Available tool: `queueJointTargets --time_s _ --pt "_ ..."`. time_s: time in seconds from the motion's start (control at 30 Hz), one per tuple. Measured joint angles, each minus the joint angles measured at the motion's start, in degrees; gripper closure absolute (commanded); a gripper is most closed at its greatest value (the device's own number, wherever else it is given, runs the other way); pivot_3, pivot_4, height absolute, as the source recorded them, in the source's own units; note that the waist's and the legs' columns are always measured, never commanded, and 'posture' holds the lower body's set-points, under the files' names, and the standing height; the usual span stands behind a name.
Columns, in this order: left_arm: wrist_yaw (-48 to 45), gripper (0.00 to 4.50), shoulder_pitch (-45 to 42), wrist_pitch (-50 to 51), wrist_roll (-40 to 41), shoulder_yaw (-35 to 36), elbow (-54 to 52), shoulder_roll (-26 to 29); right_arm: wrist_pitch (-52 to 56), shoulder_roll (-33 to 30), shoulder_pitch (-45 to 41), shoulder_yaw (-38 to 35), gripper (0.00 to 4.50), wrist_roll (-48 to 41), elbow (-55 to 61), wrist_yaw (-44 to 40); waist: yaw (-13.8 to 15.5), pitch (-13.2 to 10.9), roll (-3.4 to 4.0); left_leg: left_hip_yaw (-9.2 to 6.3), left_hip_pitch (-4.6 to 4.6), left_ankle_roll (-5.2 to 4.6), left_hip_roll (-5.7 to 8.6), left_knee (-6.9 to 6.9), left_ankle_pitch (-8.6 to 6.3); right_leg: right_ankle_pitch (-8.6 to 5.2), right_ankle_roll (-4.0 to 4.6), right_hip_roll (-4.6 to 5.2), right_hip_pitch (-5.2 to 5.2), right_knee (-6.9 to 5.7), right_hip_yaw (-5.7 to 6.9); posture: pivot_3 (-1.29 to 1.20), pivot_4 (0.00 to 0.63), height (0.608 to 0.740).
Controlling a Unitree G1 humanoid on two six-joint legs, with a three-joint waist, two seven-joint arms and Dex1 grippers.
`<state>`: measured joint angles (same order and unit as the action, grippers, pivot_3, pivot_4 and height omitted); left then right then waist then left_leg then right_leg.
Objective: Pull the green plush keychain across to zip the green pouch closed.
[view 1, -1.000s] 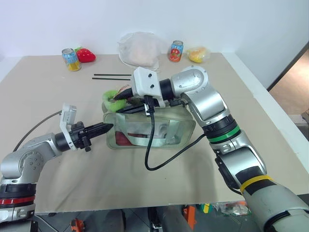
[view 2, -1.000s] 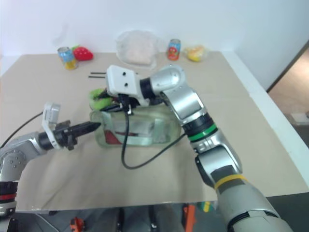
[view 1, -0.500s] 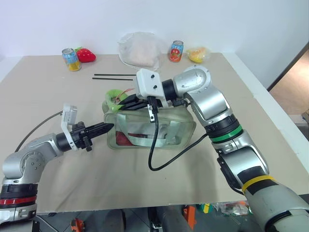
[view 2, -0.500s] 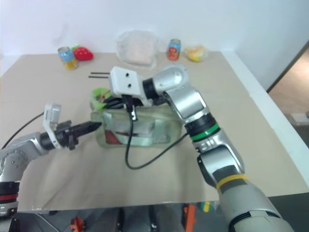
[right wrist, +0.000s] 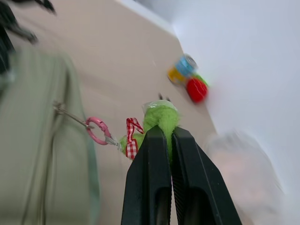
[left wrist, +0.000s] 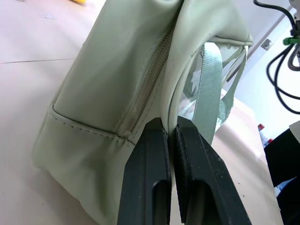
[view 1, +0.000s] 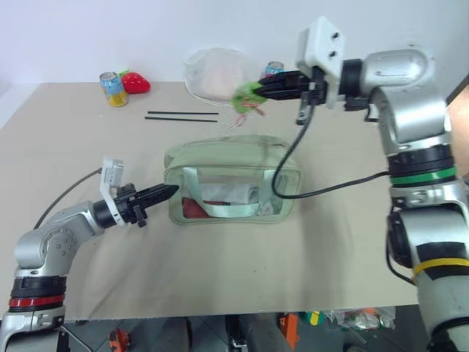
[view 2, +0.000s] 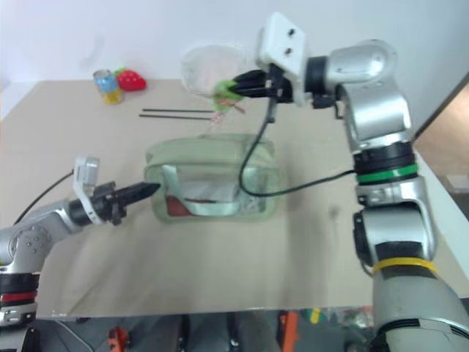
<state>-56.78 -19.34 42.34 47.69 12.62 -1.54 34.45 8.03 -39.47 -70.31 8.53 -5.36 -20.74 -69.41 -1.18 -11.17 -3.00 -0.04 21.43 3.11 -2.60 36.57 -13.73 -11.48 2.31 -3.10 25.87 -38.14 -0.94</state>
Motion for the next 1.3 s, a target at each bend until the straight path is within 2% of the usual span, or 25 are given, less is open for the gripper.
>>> queueJointTargets --time_s 0.2,0.4,0.47,0.53,0.63,0.73,0.8,1.03,1.07,1.1,1.3 --pt "0.0 4.50 -0.1 0.1 0.0 -0.2 0.2 -0.1 -1.8 -8.2 7.0 -0.3 4.49 3.0 -0.9 2.1 -0.1 0.0 0.01 0.06 -0.01 -0.01 0.02 0.01 0.01 0.01 -0.02 0.00 -0.01 -0.01 -0.06 0.00 0.150 0.740" --pt "0.0 4.50 -0.2 0.3 0.6 -1.6 -0.6 -0.7 -6.3 -15.2 10.2 -0.2 4.49 8.1 -7.8 8.1 -0.1 0.0 0.01 0.13 0.02 -0.03 0.05 0.01 0.02 0.03 -0.06 0.02 -0.02 0.00 -0.14 0.00 0.150 0.740" --pt "0.0 4.50 -0.1 0.5 0.7 -1.7 -1.0 -0.7 -6.7 -18.2 13.7 -0.4 4.49 9.2 -8.7 9.8 0.0 0.0 0.00 0.11 0.04 -0.03 0.05 -0.03 0.02 0.01 -0.03 0.01 -0.02 0.01 -0.13 0.00 0.150 0.740" --pt "0.0 4.50 0.6 0.6 0.8 -1.3 -1.0 -0.5 -5.2 -20.8 20.7 -2.3 4.49 10.0 -7.4 10.5 0.0 0.0 -0.03 0.10 0.11 -0.05 0.04 -0.09 0.00 -0.04 0.00 0.00 -0.05 0.03 -0.13 0.00 0.150 0.740" --pt "0.0 4.50 1.2 0.7 1.0 0.0 -0.4 0.4 -0.2 -18.5 31.6 -3.0 4.49 8.1 -0.3 9.7 -1.0 0.0 0.03 0.20 -0.02 -0.15 -0.04 -0.13 -0.07 -0.12 0.00 -0.08 -0.20 -0.01 -0.23 0.00 0.150 0.740" --pt "0.1 4.50 0.9 1.5 1.1 0.4 -0.2 0.5 5.7 -8.8 40.8 1.0 4.49 4.4 13.4 9.0 -2.1 0.0 0.09 0.13 -0.35 -0.10 -0.20 -0.14 -0.04 -0.09 -0.04 -0.36 -0.37 -0.12 -0.24 0.00 0.150 0.740" --pt "0.1 4.50 0.8 1.8 1.1 0.2 -0.2 0.5 8.1 -5.4 41.2 2.7 4.49 3.5 17.1 9.8 -2.1 -0.1 0.36 0.01 -0.35 0.08 -0.19 -0.12 0.23 0.03 -0.23 -0.43 -0.37 -0.17 -0.16 0.00 0.150 0.740" --pt "1.8 4.50 0.7 3.1 1.5 0.7 -0.3 0.4 10.1 -5.2 36.9 2.2 4.49 3.0 17.4 9.5 -1.8 -0.1 0.30 -0.30 -0.39 -0.02 -0.07 0.00 0.46 -0.01 -0.15 -0.60 -0.52 -0.04 -0.25 0.00 0.150 0.740" --pt "2.8 4.50 0.7 3.4 1.7 0.9 -0.3 0.3 10.1 -5.3 36.0 2.0 3.97 2.7 16.4 9.4 -1.8 -0.1 0.30 -0.27 -0.35 -0.02 -0.04 -0.03 0.46 0.00 -0.17 -0.60 -0.51 -0.04 -0.30 0.00 0.150 0.740" --pt "3.7 4.14 0.5 4.0 1.9 0.9 -0.4 0.2 10.1 -5.7 35.2 1.5 3.67 2.2 15.6 8.9 -1.8 -0.1 0.30 -0.24 -0.25 -0.02 -0.04 -0.05 0.44 0.14 -0.40 -0.58 -0.53 -0.04 -0.35 0.00 0.150 0.740" --pt "5.2 2.16 0.9 8.7 5.3 2.1 -1.4 1.3 10.3 -10.7 32.9 -3.5 1.63 -2.1 11.3 3.1 -1.7 -0.1 0.27 -0.27 -0.11 -0.14 -0.06 -0.13 0.20 -0.07 -0.06 -0.60 -0.48 -0.03 -0.33 0.00 0.150 0.740"
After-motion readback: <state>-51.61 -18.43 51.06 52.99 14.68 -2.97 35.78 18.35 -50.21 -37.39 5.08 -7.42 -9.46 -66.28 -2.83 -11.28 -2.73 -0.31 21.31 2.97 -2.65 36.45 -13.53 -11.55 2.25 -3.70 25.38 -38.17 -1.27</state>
